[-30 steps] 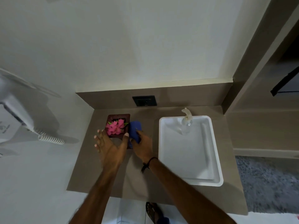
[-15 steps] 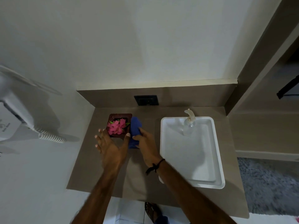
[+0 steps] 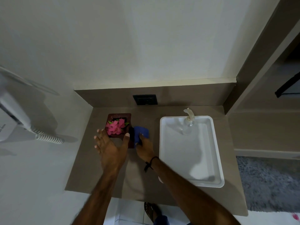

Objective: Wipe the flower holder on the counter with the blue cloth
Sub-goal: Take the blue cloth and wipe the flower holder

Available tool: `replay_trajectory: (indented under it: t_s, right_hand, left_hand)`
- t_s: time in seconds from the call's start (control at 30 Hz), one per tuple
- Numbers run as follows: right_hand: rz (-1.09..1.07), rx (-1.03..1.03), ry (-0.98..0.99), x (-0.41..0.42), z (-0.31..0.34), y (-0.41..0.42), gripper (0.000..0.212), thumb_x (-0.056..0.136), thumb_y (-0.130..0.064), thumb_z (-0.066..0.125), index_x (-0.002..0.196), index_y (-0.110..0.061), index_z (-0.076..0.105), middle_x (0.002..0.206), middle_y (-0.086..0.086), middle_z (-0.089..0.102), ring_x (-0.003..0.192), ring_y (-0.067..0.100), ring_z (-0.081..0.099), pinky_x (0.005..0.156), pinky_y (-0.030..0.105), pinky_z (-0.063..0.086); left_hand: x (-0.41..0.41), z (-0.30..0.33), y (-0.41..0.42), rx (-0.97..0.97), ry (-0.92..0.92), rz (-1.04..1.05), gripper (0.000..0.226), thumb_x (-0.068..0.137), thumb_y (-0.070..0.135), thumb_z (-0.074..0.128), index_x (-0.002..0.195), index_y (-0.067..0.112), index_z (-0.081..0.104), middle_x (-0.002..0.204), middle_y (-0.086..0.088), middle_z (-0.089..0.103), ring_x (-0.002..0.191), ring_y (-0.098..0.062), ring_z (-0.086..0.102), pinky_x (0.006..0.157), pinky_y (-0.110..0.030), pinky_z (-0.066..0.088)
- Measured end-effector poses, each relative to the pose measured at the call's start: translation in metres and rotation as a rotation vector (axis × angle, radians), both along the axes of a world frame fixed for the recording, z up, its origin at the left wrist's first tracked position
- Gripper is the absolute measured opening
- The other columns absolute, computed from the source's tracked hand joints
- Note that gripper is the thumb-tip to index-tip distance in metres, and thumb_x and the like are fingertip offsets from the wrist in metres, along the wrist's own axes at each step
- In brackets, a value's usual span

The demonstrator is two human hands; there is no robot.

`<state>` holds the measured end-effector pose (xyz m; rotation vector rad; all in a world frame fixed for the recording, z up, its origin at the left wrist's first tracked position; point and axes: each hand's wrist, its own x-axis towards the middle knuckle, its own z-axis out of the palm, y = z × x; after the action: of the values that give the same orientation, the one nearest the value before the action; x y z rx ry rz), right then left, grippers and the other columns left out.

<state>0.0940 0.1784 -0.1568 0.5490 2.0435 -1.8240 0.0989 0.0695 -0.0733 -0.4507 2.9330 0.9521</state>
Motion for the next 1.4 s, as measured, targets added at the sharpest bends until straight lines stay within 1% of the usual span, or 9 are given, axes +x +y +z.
replay_trajectory:
  t_s: [0.23,0.4,0.6,0.83,0.97,1.07,1.13,1.2,1.4]
  right_hand:
    - [-0.114,-0.235,0.142,0.013,0.024,-0.007,0.053,0.101,-0.019,0.052,0.153,-0.019,0.040,0.144,0.006,0.057,0.125,0.022,0.061,0.109,0.043,0.050]
    - [-0.026,0.009,0.238,0.030,0.010,-0.012,0.060,0.104,-0.007,0.045,0.159,-0.015,0.023,0.140,0.009,0.057,0.119,0.021,0.062,0.099,0.022,0.048]
    - [0.047,0.232,0.073,0.010,-0.007,-0.009,0.067,0.096,-0.002,0.048,0.157,-0.011,0.022,0.150,0.022,0.046,0.134,0.040,0.049,0.111,0.046,0.043]
    - [-0.117,-0.076,0.025,-0.009,0.009,-0.006,0.052,0.098,-0.001,0.046,0.150,-0.008,0.041,0.146,0.017,0.054,0.128,0.032,0.056,0.090,0.026,0.051]
    - [-0.186,-0.252,0.072,-0.009,0.019,-0.002,0.056,0.098,-0.012,0.053,0.152,-0.015,0.039,0.149,0.009,0.051,0.123,0.023,0.058,0.109,0.041,0.049]
    - [-0.114,-0.061,0.128,-0.005,0.009,-0.003,0.050,0.101,-0.011,0.049,0.151,-0.010,0.041,0.142,0.016,0.057,0.122,0.030,0.060,0.106,0.039,0.050]
    - [-0.072,0.089,0.101,-0.002,0.002,-0.005,0.046,0.103,-0.012,0.044,0.150,-0.008,0.040,0.134,0.019,0.061,0.115,0.033,0.062,0.093,0.035,0.051]
    - [-0.047,0.211,0.036,-0.004,0.000,-0.008,0.041,0.104,-0.015,0.042,0.144,-0.009,0.045,0.130,0.019,0.063,0.113,0.035,0.062,0.091,0.041,0.051]
    - [-0.074,0.110,-0.045,-0.016,0.010,-0.003,0.041,0.097,-0.001,0.047,0.138,0.002,0.052,0.135,0.023,0.059,0.122,0.037,0.058,0.090,0.034,0.050]
  left_hand:
    - [0.000,0.000,0.002,-0.009,0.018,0.001,0.113,0.087,0.063,0.062,0.164,0.007,0.002,0.175,-0.013,0.002,0.162,-0.030,-0.005,0.129,-0.046,-0.004]
    - [0.000,-0.002,0.002,0.001,0.004,0.011,0.113,0.086,0.063,0.062,0.164,0.008,0.001,0.175,-0.010,0.000,0.162,-0.027,-0.007,0.128,-0.043,-0.005]
    - [-0.002,-0.003,-0.001,0.002,0.011,0.003,0.111,0.088,0.061,0.062,0.164,0.008,0.003,0.175,-0.011,0.001,0.162,-0.028,-0.005,0.129,-0.044,-0.004]
    - [0.000,-0.002,0.001,0.029,0.012,0.018,0.113,0.086,0.063,0.063,0.164,0.010,0.002,0.175,-0.011,0.001,0.162,-0.028,-0.005,0.129,-0.045,-0.003]
    - [-0.002,-0.002,0.001,0.023,0.023,0.014,0.112,0.085,0.062,0.065,0.164,0.007,0.006,0.175,-0.014,0.004,0.162,-0.030,-0.002,0.129,-0.046,-0.002]
    - [-0.002,-0.002,0.002,0.037,0.033,0.021,0.112,0.085,0.061,0.065,0.164,0.007,0.008,0.175,-0.013,0.004,0.162,-0.029,-0.002,0.129,-0.046,-0.002]
    - [-0.003,-0.002,0.001,0.044,0.030,0.025,0.111,0.084,0.060,0.066,0.164,0.007,0.009,0.175,-0.013,0.005,0.162,-0.030,-0.002,0.129,-0.047,-0.002]
    - [-0.004,-0.003,0.001,0.046,0.025,0.031,0.111,0.084,0.060,0.066,0.164,0.008,0.009,0.175,-0.013,0.006,0.162,-0.030,-0.001,0.130,-0.048,-0.001]
    - [-0.002,-0.006,0.001,0.045,0.026,0.032,0.113,0.085,0.064,0.063,0.164,0.009,0.005,0.175,-0.013,0.006,0.162,-0.031,-0.001,0.130,-0.051,0.002]
